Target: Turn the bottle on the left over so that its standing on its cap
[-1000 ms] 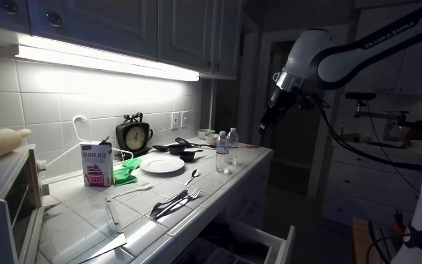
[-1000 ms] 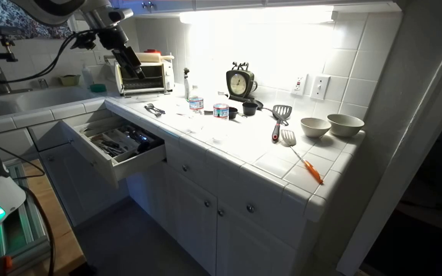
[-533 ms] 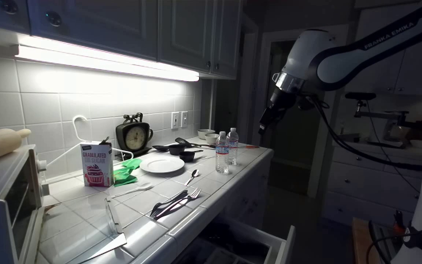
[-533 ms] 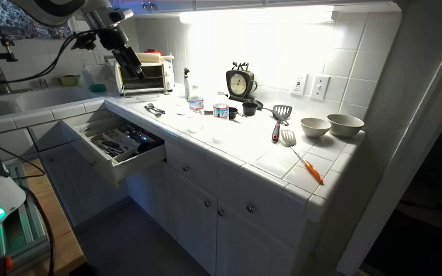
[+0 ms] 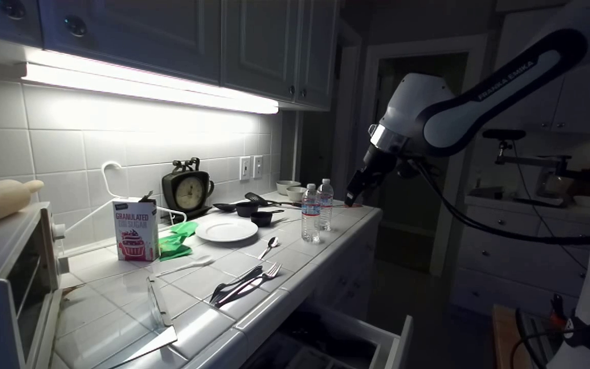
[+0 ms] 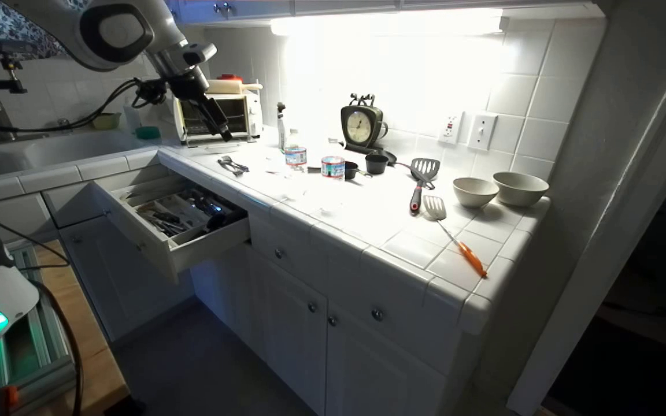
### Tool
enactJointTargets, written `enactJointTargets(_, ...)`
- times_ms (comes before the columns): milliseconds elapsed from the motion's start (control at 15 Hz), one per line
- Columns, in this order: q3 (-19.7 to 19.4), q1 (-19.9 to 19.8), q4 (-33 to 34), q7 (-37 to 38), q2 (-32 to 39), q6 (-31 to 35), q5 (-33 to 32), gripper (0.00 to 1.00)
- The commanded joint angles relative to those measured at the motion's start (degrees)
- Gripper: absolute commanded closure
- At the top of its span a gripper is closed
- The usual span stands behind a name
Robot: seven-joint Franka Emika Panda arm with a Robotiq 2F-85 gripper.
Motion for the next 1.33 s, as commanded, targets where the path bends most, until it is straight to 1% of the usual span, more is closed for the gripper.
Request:
enactJointTargets(0, 1.27, -2.34, 1.26, 2.54, 5.51, 6.71, -3.32, 0.0)
enactJointTargets(133, 2.03, -4.17, 1.56, 3.88, 7.66, 10.87, -6.54, 0.0)
enactJointTargets(200, 2.85, -5.76, 1.43, 5.61, 8.96, 14.42, -9.01, 0.0)
enactJointTargets(267, 4.18, -8.3, 1.53, 9.05, 9.82, 17.11, -12.49, 0.0)
enactJointTargets(400, 7.1, -13.29, 2.25, 16.07, 11.14, 20.08, -18.81, 0.0)
enactJointTargets(533, 10.14, -18.06, 3.16, 22.58, 11.61, 20.78, -25.18, 0.0)
enactJointTargets(667, 12.8, -21.89, 4.3, 28.59, 11.46, 20.19, -31.18, 0.0)
enactJointTargets(867, 16.59, -26.5, 6.23, 37.72, 11.59, 19.07, -39.73, 0.0)
enactJointTargets(1000, 18.92, -28.25, 7.35, 42.94, 12.42, 17.62, -44.18, 0.0)
enactJointTargets(1067, 19.33, -27.71, 7.53, 42.75, 13.64, 16.81, -44.06, 0.0)
enactJointTargets(1133, 17.47, -26.9, 5.61, 39.46, 11.23, 18.52, -41.2, 0.0)
enactJointTargets(1267, 18.51, -26.96, 5.97, 40.43, 12.22, 17.75, -41.64, 0.0)
